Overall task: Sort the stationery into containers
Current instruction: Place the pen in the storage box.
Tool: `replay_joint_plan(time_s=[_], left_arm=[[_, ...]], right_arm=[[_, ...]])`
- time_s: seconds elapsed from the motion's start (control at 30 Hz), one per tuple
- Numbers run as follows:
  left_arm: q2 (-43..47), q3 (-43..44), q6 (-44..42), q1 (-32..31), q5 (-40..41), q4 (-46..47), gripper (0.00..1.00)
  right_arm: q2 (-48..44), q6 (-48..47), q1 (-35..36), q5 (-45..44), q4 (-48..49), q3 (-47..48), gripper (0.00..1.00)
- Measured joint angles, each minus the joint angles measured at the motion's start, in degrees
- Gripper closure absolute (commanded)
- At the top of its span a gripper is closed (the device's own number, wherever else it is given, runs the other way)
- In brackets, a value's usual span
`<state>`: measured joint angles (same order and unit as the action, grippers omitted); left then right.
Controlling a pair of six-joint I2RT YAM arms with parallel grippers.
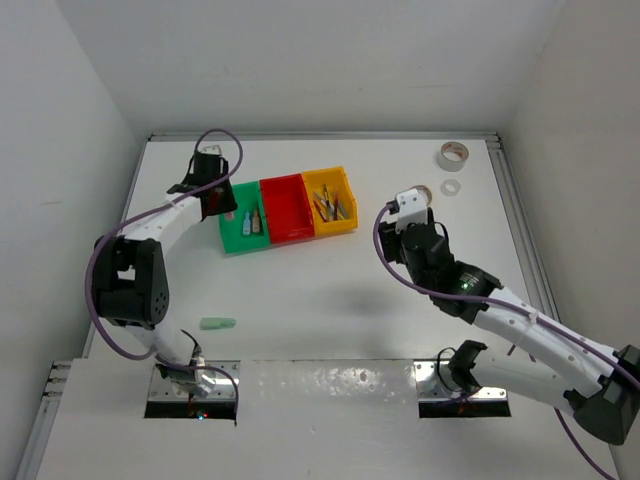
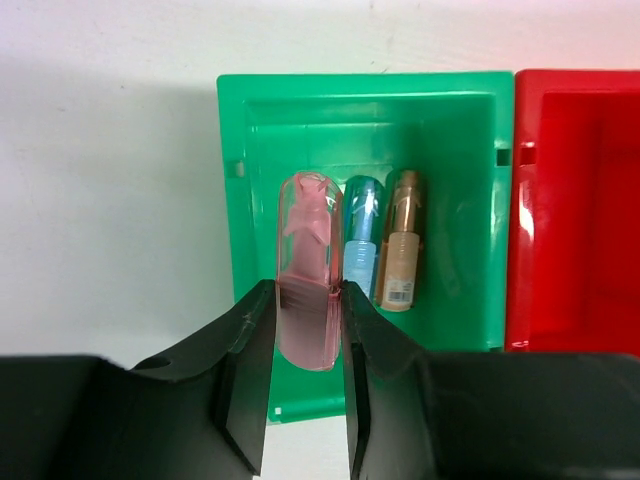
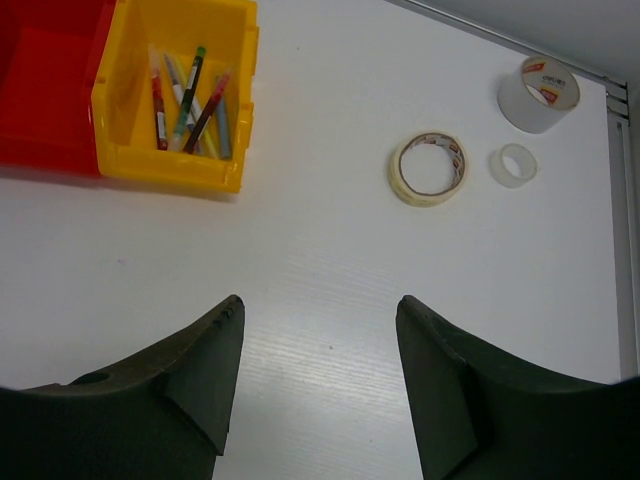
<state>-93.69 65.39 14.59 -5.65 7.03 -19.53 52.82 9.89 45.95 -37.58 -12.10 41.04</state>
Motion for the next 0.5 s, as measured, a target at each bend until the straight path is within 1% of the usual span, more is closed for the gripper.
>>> replay_joint_plan(time_s=[0.03,0.07,0.17,0.2,0.33,0.5], left_arm=[[-0.3,0.0,-0.5,0.0,0.1,0.0,0.83],[-0.6,0.0,-0.7,0.0,0.2,0.0,0.77],[-0.8,0.0,-1.6,0.0,0.4,0.0,0.63],[-0.8,0.0,-2.0,0.0,0.5,0.1,0.61],[-0.8,0.0,-2.6,0.0,0.6,0.5,0.55],[-0.8,0.1,-2.9,0.0,0.7,0.3,0.55]], right_arm=[[0.2,0.0,0.0,0.0,0.0,0.0,0.39],[0.5,0.0,0.0,0.0,0.0,0.0,0.39],[1.3,0.0,0.0,0.1,-0.1,0.0,0.39],[1.4,0.0,0.0,0.1,-0.1,0.0,0.39],[1.4,-0.1,0.0,0.1,-0.2,0.0,0.39],[1.4,0.0,0.0,0.1,-0.3,0.0,0.39]])
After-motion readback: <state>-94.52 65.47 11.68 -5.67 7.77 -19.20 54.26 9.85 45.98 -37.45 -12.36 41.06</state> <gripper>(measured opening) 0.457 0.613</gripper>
